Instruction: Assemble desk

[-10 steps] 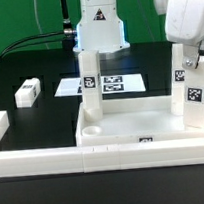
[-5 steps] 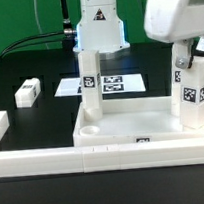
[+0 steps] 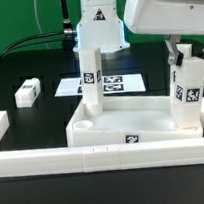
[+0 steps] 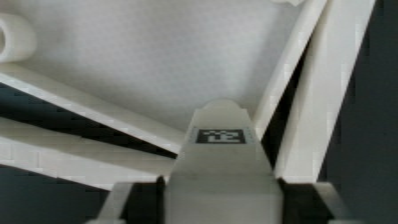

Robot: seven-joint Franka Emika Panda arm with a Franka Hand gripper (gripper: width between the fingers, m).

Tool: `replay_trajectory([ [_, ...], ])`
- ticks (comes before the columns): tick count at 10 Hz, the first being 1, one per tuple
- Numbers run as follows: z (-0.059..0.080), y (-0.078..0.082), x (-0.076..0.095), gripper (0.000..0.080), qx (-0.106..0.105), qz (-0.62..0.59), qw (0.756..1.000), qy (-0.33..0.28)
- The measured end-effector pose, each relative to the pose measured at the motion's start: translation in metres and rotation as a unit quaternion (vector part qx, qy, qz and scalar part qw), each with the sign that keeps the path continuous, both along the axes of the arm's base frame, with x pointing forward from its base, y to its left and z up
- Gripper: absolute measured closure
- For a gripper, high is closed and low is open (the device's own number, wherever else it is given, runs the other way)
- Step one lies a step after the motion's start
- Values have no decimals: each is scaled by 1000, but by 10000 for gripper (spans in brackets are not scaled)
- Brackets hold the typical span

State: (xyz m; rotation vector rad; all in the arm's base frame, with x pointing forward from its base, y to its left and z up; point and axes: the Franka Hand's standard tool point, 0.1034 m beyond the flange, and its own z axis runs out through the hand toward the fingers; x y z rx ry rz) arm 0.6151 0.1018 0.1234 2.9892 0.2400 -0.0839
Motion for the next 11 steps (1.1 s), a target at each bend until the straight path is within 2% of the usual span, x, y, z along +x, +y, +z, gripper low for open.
replay_trajectory([
  [2,0,0,0,509,-1,-82,997,-11],
  [3,0,-3,-2,509,5,-189,982,-22],
  [4,-1,-3,-4,509,16,-293,956,-27],
  [6,-2,-1,-1,509,48,-396,917,-32],
  [7,-3,-1,2,509,54,-431,900,-42],
  [8,-3,0,2,509,52,-452,890,-43],
  [10,-3,1,3,509,49,-519,852,-49],
  [11,-3,1,3,509,48,-534,843,-50],
])
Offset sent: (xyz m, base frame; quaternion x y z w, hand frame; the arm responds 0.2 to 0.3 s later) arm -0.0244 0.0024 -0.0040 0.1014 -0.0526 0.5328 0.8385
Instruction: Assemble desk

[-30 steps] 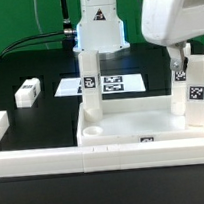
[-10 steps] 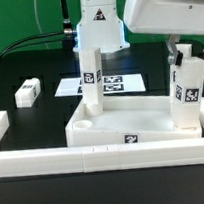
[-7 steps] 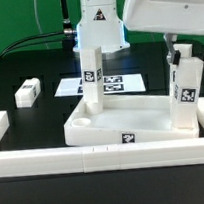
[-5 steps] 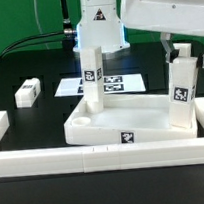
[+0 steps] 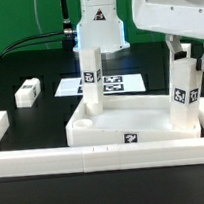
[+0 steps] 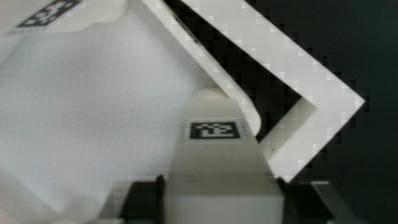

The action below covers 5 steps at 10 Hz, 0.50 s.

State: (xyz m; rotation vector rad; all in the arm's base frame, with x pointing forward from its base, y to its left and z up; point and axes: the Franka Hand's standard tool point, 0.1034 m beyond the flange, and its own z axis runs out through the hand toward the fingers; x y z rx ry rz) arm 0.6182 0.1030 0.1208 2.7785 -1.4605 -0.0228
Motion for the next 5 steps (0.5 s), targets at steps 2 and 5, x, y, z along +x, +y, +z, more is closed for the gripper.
replay_trajectory([
  [2,0,1,1,509,0,-101,995,-3],
  [5,-2,-2,9,509,37,-231,971,-39],
])
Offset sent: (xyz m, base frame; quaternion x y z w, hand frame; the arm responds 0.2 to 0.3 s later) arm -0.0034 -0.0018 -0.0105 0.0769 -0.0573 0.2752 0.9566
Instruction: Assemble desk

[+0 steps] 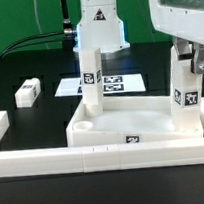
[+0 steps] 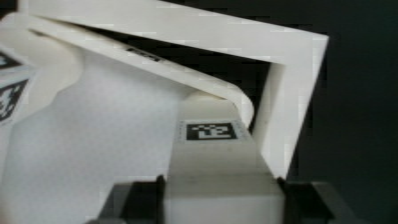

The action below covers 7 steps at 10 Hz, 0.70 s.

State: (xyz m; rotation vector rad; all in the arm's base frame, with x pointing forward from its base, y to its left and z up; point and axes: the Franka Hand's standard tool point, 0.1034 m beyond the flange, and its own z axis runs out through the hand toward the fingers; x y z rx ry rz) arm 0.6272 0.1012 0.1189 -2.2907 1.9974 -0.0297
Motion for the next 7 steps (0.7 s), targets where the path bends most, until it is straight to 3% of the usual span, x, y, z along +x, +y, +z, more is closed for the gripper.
replay_trajectory([
  [4,1,21,-2,509,38,-179,983,-18],
  [6,0,23,-3,509,41,-207,977,-15],
  [7,0,23,-3,396,40,-196,980,-16],
])
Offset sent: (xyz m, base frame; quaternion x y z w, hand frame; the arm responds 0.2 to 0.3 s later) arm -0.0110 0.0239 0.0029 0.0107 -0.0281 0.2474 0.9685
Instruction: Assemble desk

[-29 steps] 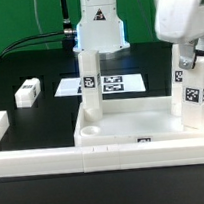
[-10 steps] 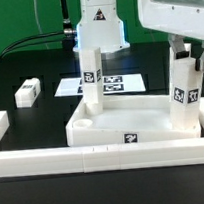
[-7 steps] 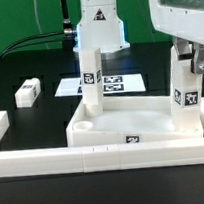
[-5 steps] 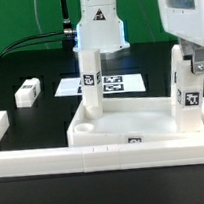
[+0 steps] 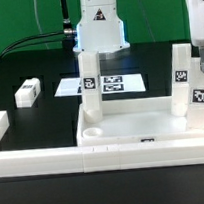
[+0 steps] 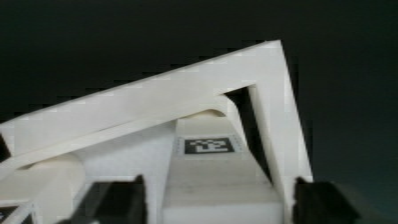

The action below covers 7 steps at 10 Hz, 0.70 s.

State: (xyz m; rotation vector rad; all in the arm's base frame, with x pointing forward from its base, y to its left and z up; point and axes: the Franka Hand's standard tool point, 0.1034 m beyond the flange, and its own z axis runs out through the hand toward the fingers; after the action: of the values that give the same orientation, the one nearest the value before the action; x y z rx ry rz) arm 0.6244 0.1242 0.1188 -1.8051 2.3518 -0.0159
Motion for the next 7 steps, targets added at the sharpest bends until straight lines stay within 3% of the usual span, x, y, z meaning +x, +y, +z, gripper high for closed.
replay_trajectory([
  [1,-1,0,-1,254,-3,19,1000,1],
  [2,-1,0,-1,254,-10,44,999,18],
  [3,-1,0,1,172,-13,62,998,12],
  [7,-2,-1,1,150,-35,226,973,-4],
])
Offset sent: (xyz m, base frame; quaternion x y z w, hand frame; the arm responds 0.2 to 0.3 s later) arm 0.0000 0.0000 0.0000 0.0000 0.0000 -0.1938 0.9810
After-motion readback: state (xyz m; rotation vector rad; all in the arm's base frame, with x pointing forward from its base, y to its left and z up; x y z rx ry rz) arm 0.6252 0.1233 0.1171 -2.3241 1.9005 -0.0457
